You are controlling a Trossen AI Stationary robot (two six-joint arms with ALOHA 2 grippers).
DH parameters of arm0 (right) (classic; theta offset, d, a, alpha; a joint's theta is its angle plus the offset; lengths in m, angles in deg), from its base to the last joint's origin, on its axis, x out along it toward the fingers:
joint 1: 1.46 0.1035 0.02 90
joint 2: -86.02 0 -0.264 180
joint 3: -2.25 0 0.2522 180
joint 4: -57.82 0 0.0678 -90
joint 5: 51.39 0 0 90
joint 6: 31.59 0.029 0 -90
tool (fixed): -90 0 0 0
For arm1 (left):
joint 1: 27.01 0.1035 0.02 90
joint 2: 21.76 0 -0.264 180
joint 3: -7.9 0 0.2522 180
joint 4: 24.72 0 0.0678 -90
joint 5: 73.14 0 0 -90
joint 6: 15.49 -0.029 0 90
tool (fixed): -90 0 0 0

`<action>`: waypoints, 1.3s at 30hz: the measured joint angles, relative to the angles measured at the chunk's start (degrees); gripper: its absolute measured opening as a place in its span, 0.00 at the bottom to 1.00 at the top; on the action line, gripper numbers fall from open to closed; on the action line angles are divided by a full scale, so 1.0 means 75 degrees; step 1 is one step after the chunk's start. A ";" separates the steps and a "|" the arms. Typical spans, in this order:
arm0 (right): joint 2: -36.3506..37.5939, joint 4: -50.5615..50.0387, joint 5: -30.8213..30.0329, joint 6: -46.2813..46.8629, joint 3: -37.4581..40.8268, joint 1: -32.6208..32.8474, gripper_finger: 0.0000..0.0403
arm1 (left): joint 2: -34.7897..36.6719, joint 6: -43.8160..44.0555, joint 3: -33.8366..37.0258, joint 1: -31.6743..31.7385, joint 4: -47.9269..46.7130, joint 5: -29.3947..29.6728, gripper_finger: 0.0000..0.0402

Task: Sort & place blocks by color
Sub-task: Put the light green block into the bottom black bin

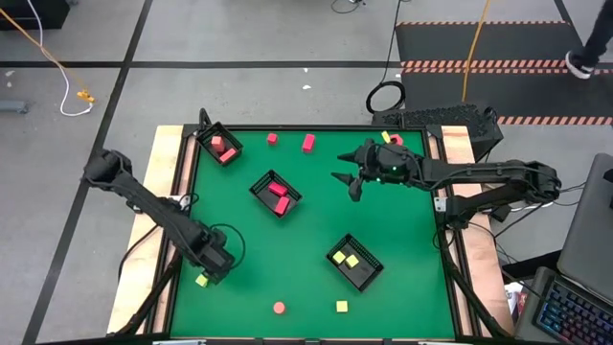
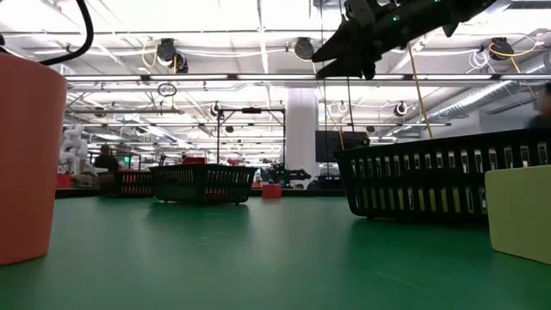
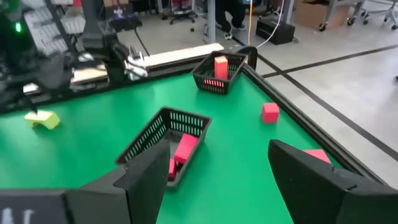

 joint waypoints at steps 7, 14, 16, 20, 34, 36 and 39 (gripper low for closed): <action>0.0050 0.0109 0.0034 0.0249 0.0000 0.0119 0.66 | -0.0313 0.0143 0.0000 -0.0152 0.0495 -0.0269 0.61; 0.0047 0.0154 0.0032 0.0403 0.0000 0.0287 0.66 | -0.0818 0.0123 0.0029 -0.0359 0.0539 -0.0237 0.61; 0.0047 0.0159 0.0032 0.0406 0.0000 0.0331 0.66 | -0.0993 0.0040 0.0029 -0.0387 0.0624 -0.0228 0.61; 0.0047 0.0157 0.0032 0.0406 0.0000 0.0400 0.66 | -0.1212 -0.0217 0.0029 -0.0399 0.0665 -0.0008 0.61; 0.0047 0.0154 0.0032 0.0311 0.0000 0.0428 0.66 | -0.1263 -0.1547 0.0029 -0.0195 0.0815 -0.0056 0.31; 0.0047 0.0151 0.0032 0.0233 0.0000 0.0428 0.66 | -0.1127 -0.2054 0.0023 0.0005 0.1042 0.0014 0.31; 0.0120 -0.0002 0.0032 0.0208 0.0000 0.0428 0.66 | -0.0910 -0.2781 -0.0198 0.0420 0.0996 0.0375 0.31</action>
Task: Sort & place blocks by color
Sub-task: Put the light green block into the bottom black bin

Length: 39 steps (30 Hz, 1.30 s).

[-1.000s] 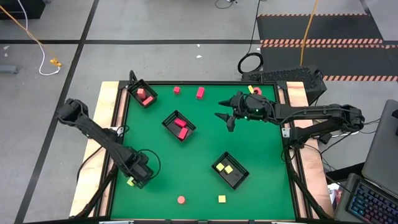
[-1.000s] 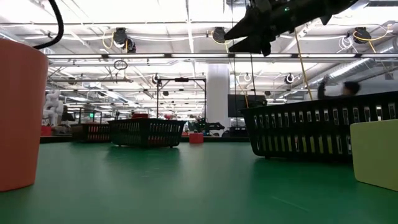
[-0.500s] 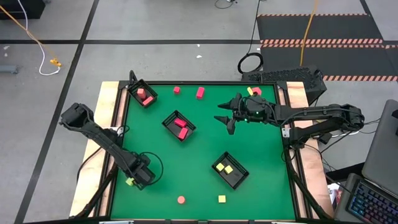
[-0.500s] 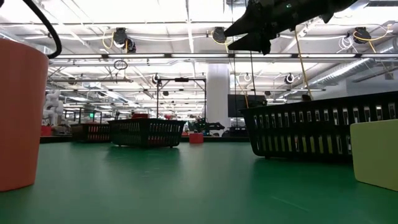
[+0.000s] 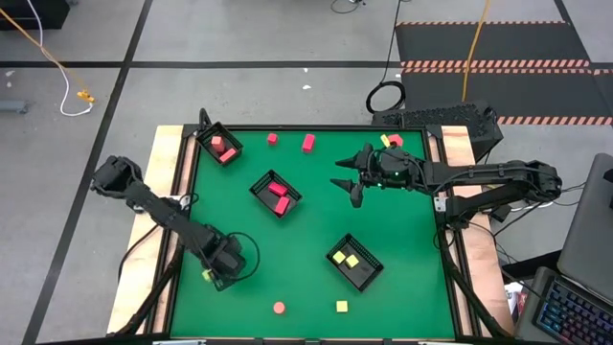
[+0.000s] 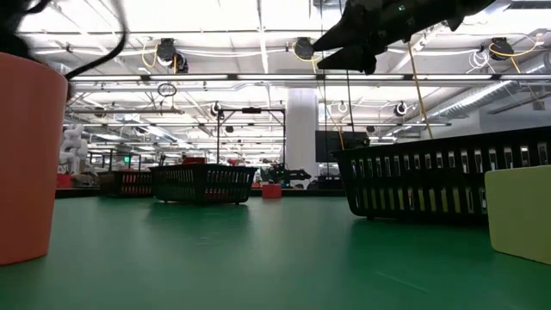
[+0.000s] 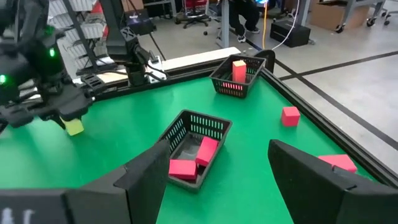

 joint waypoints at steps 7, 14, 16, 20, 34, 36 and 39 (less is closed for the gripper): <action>0.0378 -0.0745 -0.0261 -0.0009 -0.0003 -0.0003 0.66 | 0.0554 -0.2526 -0.1433 0.1004 0.0011 0.1883 0.31; 0.0692 -0.1965 -0.1058 0.0166 -0.0003 -0.0006 0.66 | 0.0566 -0.5839 -0.2758 0.1664 0.1905 0.3695 0.31; 0.0800 -0.2189 -0.1251 0.0186 -0.0003 -0.0006 0.66 | 0.0560 -0.6599 -0.2763 0.1859 0.2957 0.3698 0.31; 0.1149 -0.2379 -0.1722 0.0263 -0.0003 -0.0003 0.66 | 0.0232 -0.7387 -0.2764 0.2211 0.4140 0.3667 0.31; 0.2141 -0.2111 -0.3019 0.0741 0.0715 -0.0024 0.66 | -0.2127 -0.7987 -0.2754 0.2567 0.7919 0.2321 0.31; 0.2216 -0.2032 -0.3018 0.0744 0.0739 -0.0032 0.66 | -0.2346 -0.8042 -0.2754 0.2564 0.8322 0.2319 0.31; 0.2251 -0.1998 -0.3015 0.0744 0.0734 -0.0035 0.66 | -0.2755 -0.8133 -0.2757 0.2561 0.8971 0.2261 0.31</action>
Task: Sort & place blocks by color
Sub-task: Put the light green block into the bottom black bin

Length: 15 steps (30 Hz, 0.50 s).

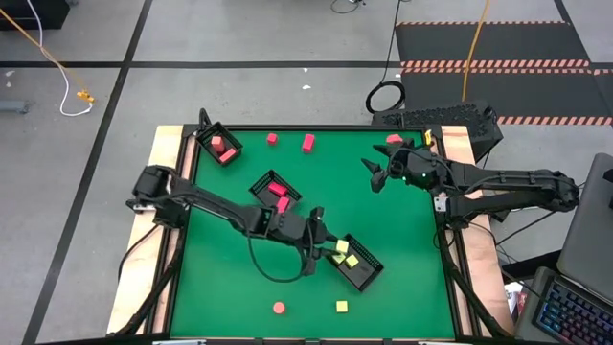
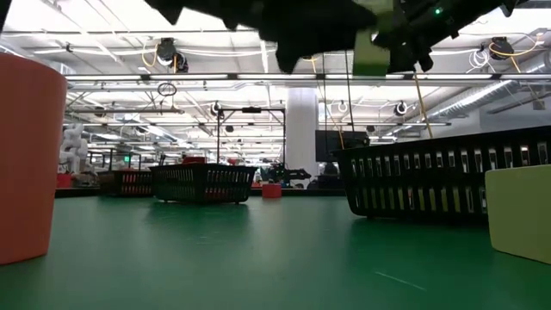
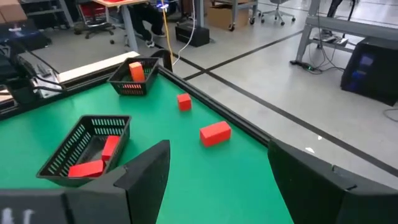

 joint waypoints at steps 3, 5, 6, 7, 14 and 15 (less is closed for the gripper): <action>-0.0013 -0.0020 0.0005 0.0000 0.0000 0.0000 0.66 | -0.0314 -0.0018 0.0012 0.0005 0.0218 -0.0020 0.31; -0.0016 -0.0020 0.0005 0.0000 0.0000 0.0000 0.66 | -0.0403 -0.0016 0.0006 0.0023 0.0298 -0.0020 0.31; -0.0016 -0.0017 0.0005 0.0000 0.0000 0.0000 0.66 | -0.0406 0.0007 0.0008 0.0024 0.0271 -0.0020 0.31; -0.0019 -0.0019 0.0008 0.0000 0.0000 0.0000 0.66 | -0.0417 0.0046 0.0009 0.0028 0.0298 -0.0020 0.31; -0.0022 -0.0019 0.0008 0.0000 0.0000 0.0000 0.66 | -0.0411 0.0246 0.0003 0.0044 0.0317 0.0228 0.58; -0.0022 -0.0017 0.0008 0.0000 0.0000 0.0000 0.66 | -0.0409 0.0248 0.0003 0.0041 0.0292 0.0334 0.65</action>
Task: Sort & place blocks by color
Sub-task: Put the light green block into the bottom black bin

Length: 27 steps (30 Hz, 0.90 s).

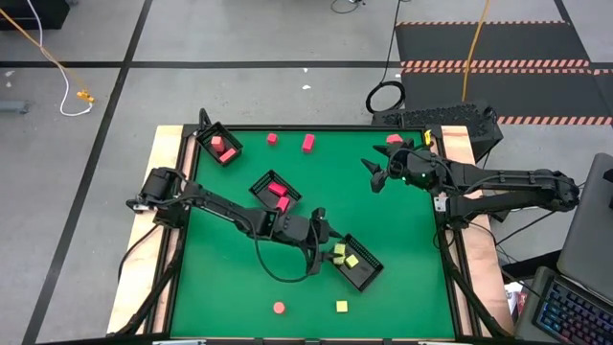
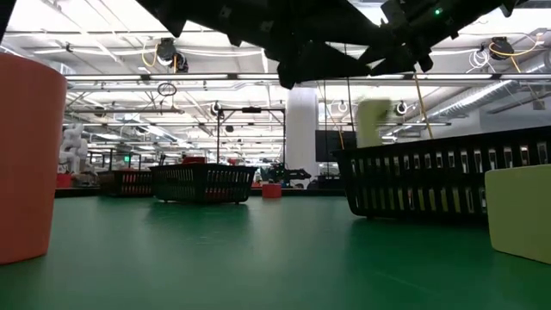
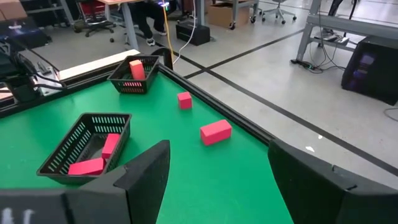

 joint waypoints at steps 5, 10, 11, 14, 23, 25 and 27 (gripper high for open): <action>0.0000 -0.0003 0.0003 0.0041 0.0000 0.0000 0.66 | 0.0000 0.0001 0.0000 0.0007 -0.0042 0.0283 0.86; -0.0001 -0.0002 0.0003 0.0038 0.0000 0.0000 0.66 | 0.0000 0.0005 0.0000 0.0079 -0.0052 0.0283 0.88; -0.0003 0.0000 0.0003 0.0041 0.0000 0.0000 0.66 | 0.0000 0.0024 0.0000 0.0097 -0.0056 0.0283 0.87; -0.0006 -0.0003 0.0006 0.0046 0.0000 0.0000 0.66 | 0.0000 0.0178 0.0000 0.0132 -0.0336 0.0284 0.83; -0.0009 -0.0151 0.0009 0.0044 0.0000 0.0000 0.66 | 0.0338 0.0414 0.0003 0.0131 -0.3016 0.0278 0.68; -0.0009 -0.0154 0.0009 0.0050 0.0000 0.0000 0.66 | 0.0550 0.0423 0.0003 0.0131 -0.3413 0.0280 0.66; -0.0009 -0.0152 0.0012 0.0055 0.0000 0.0003 0.66 | 0.0717 0.0421 0.0000 0.0131 -0.3806 0.0324 0.65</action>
